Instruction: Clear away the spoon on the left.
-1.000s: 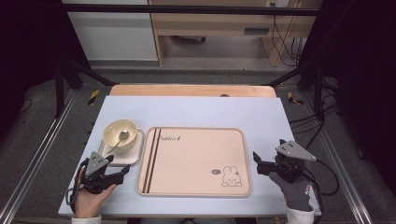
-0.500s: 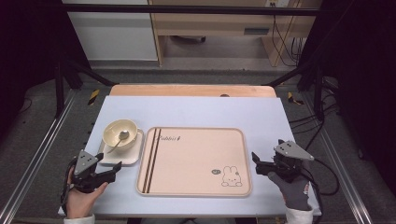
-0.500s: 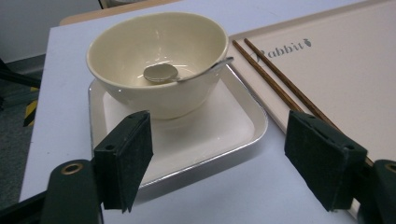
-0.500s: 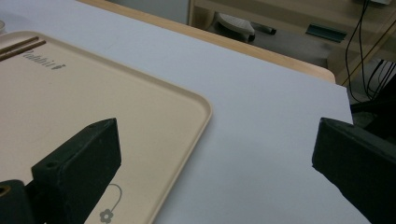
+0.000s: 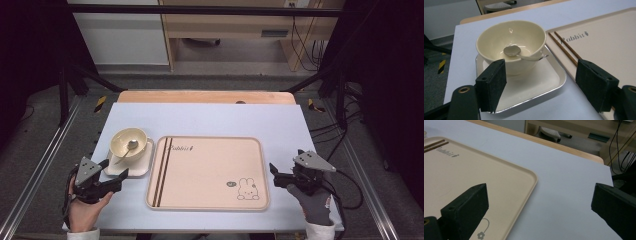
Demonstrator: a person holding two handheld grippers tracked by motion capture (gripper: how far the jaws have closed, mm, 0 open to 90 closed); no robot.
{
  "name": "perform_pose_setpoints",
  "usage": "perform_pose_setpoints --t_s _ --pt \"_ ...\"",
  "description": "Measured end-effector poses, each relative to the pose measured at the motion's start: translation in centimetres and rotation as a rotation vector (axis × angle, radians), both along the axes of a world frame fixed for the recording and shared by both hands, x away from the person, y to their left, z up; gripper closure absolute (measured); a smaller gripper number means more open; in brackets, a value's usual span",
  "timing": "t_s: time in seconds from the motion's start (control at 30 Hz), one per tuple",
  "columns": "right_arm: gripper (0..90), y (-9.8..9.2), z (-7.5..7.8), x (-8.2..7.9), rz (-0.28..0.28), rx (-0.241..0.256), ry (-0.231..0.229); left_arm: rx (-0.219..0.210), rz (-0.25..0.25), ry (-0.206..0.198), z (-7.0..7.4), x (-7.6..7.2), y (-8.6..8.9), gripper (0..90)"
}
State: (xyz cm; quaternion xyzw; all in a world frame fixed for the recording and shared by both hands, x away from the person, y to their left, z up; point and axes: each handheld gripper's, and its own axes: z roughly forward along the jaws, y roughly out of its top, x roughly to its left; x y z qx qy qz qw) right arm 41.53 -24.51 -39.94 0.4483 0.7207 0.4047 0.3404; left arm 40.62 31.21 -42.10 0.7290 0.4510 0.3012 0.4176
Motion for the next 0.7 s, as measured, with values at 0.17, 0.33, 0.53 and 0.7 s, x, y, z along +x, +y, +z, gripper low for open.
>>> perform_pose_setpoints --t_s 0.17,0.33,0.53,0.7 --pt "1.4 -0.1 0.2 -0.2 0.004 0.008 -0.006 0.007 -0.010 0.008 0.3 0.8 0.2 25.4" --pt "1.4 0.0 0.1 -0.1 0.010 0.016 -0.001 0.019 -0.012 0.022 -0.4 2.1 0.4 25.0" --pt "1.5 0.1 0.0 0.0 0.018 0.017 0.005 0.044 -0.014 0.020 -0.6 2.7 0.2 26.6" --pt "1.5 0.4 -0.3 0.1 0.030 0.010 0.020 0.054 -0.027 0.020 -1.0 2.9 0.0 31.4"
